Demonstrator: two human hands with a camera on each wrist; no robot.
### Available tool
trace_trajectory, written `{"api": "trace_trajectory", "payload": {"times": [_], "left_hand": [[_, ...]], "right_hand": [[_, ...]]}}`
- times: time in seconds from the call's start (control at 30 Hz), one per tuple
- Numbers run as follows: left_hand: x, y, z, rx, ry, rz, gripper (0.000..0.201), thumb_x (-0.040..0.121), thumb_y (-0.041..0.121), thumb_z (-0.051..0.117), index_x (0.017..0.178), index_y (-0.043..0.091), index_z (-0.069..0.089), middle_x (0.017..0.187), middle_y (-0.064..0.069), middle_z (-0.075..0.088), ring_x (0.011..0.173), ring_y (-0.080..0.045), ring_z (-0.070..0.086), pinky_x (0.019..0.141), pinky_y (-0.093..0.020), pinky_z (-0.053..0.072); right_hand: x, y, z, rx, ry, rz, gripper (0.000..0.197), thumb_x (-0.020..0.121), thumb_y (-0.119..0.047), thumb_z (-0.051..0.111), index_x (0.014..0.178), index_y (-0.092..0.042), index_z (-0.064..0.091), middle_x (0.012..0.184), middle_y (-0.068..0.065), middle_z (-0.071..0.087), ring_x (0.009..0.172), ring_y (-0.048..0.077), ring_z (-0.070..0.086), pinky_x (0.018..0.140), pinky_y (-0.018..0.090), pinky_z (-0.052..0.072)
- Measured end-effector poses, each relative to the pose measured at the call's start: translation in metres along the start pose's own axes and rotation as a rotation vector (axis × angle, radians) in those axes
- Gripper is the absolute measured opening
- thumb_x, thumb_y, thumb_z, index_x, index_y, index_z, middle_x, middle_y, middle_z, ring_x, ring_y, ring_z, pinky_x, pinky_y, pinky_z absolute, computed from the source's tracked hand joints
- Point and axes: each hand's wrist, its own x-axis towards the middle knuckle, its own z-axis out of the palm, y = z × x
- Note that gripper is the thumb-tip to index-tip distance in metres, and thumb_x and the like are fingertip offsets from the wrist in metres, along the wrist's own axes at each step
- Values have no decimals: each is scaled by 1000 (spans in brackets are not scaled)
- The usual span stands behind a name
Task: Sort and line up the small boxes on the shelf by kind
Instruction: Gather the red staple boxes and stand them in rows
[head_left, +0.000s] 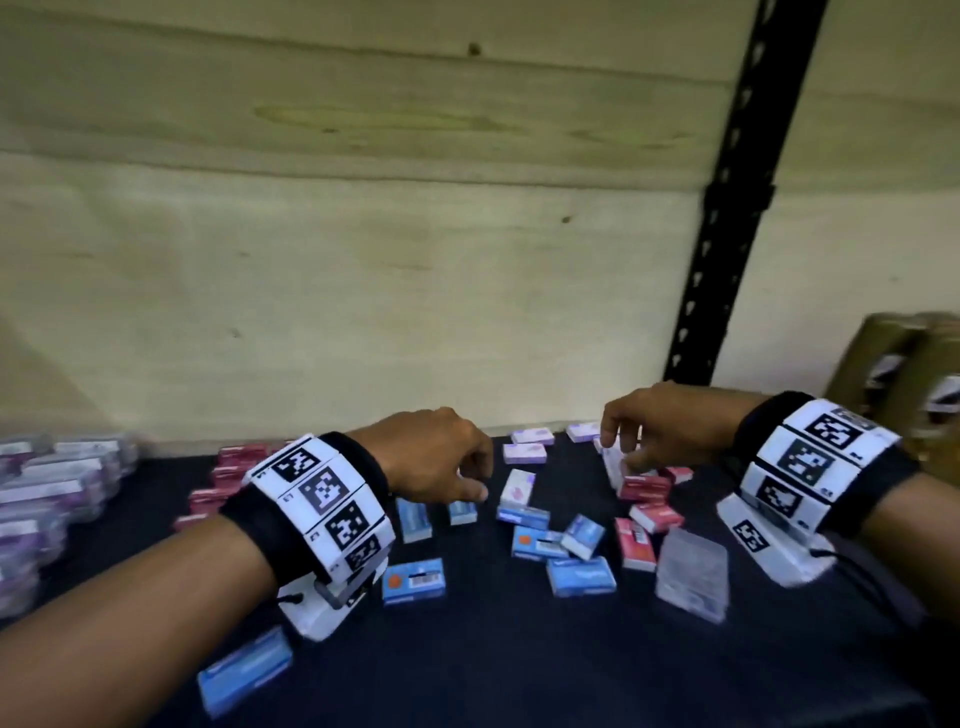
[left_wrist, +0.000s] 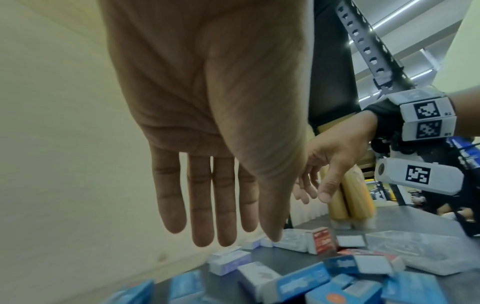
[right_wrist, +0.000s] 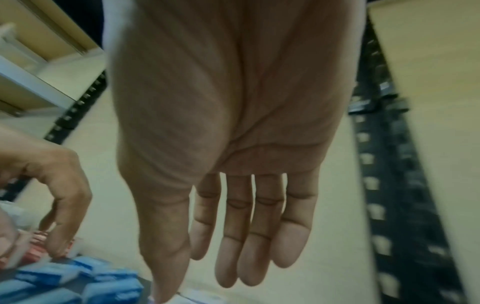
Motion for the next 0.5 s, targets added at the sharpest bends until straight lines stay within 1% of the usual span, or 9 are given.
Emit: {"api": "trace_trajectory", "payload": {"times": [0.1, 0.2, 0.3, 0.4, 0.43, 0.5], "left_hand": [[24, 26, 4, 11, -19, 50, 26, 90, 48, 60, 110, 31, 64, 106, 10, 66, 96, -12, 60, 82, -33, 51], [44, 52, 8, 8, -34, 101, 29, 90, 51, 58, 107, 29, 66, 104, 11, 67, 95, -12, 60, 80, -32, 50], [59, 75, 14, 4, -53, 122, 35, 88, 56, 58, 105, 26, 67, 102, 10, 69, 88, -11, 59, 77, -30, 49], [74, 90, 22, 33, -90, 131, 49, 84, 67, 55, 99, 23, 69, 97, 5, 70, 87, -16, 63, 78, -36, 54], [78, 93, 25, 51, -100, 128, 56, 82, 72, 54, 98, 21, 70, 96, 4, 70, 87, -18, 63, 78, -37, 55], [86, 97, 29, 70, -125, 112, 66, 74, 80, 53, 98, 21, 71, 97, 2, 69, 88, -20, 63, 78, -38, 55]], "right_hand": [[-13, 27, 9, -6, -18, 67, 21, 87, -30, 71, 103, -35, 58, 94, -15, 62, 84, 9, 59, 78, 25, 47], [-23, 42, 14, -23, -59, 112, 26, 88, -35, 71, 111, -31, 61, 101, -12, 62, 91, 11, 58, 83, 27, 48], [-25, 51, 21, 8, -99, 139, 28, 88, -37, 71, 113, -30, 61, 103, -12, 63, 93, 9, 58, 82, 26, 46], [-18, 57, 28, 14, -69, 115, 30, 87, -40, 71, 114, -32, 60, 104, -13, 64, 93, 9, 59, 85, 29, 49], [-15, 57, 30, 17, -57, 106, 30, 87, -40, 71, 114, -32, 60, 103, -13, 63, 92, 9, 58, 85, 29, 48], [-7, 57, 33, 23, -44, 86, 28, 87, -38, 71, 113, -31, 61, 99, -13, 61, 88, 8, 56, 78, 26, 44]]}}
